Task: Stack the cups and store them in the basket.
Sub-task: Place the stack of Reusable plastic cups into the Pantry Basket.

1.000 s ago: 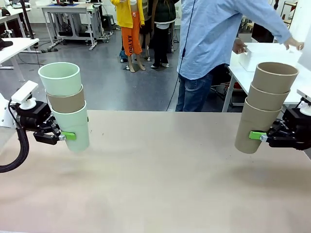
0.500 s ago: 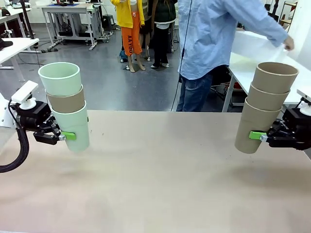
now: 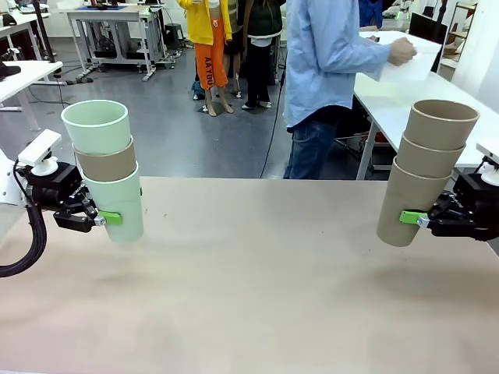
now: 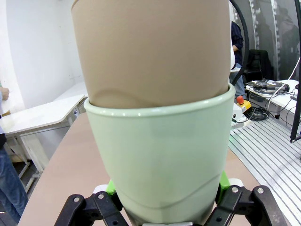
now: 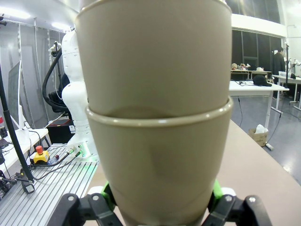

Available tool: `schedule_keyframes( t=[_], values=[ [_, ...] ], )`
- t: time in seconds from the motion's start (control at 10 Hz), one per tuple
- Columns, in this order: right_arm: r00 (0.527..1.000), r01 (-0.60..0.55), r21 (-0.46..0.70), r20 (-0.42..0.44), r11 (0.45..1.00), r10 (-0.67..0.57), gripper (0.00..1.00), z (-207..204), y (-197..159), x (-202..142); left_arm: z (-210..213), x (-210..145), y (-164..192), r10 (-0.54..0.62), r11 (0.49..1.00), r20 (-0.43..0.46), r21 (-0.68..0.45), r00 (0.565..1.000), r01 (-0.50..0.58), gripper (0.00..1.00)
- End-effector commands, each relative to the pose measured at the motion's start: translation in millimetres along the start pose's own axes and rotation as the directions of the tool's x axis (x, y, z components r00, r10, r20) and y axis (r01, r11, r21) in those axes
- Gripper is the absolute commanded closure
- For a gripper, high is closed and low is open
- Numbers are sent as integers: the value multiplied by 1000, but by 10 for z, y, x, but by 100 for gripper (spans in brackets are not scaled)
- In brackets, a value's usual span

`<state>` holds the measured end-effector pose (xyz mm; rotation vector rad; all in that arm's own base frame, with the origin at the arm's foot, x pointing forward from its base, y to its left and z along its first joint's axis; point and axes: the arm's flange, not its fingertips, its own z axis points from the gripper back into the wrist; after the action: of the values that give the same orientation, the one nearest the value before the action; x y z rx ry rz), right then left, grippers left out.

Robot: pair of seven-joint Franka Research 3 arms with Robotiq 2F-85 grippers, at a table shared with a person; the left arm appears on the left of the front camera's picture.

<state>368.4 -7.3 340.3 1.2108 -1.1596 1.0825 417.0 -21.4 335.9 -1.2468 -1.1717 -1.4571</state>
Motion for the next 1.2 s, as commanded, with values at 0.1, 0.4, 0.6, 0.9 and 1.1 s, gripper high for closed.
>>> schedule_keyframes(
  t=[0.1, 0.4, 0.6, 0.9, 1.1],
  values=[
    [1000, -8, 1, 4, 1000, 8, 15, 7, 8, 36, 3, 58, 11, -2, 1000, 8, -6, 1000, 2, 15],
    [1000, -8, 1, 4, 1000, 8, 15, 7, 8, 36, 3, 58, 11, -2, 1000, 8, -6, 1000, 2, 15],
    [1000, -8, 1, 4, 1000, 8, 15, 7, 8, 36, 3, 58, 11, -2, 1000, 8, -6, 1000, 2, 15],
    [1000, -8, 1, 4, 1000, 8, 15, 7, 8, 36, 3, 58, 11, -2, 1000, 8, -6, 1000, 2, 15],
    [1000, -8, 1, 4, 1000, 8, 15, 7, 8, 36, 3, 58, 11, -2, 1000, 8, -6, 1000, 2, 15]
  ],
)
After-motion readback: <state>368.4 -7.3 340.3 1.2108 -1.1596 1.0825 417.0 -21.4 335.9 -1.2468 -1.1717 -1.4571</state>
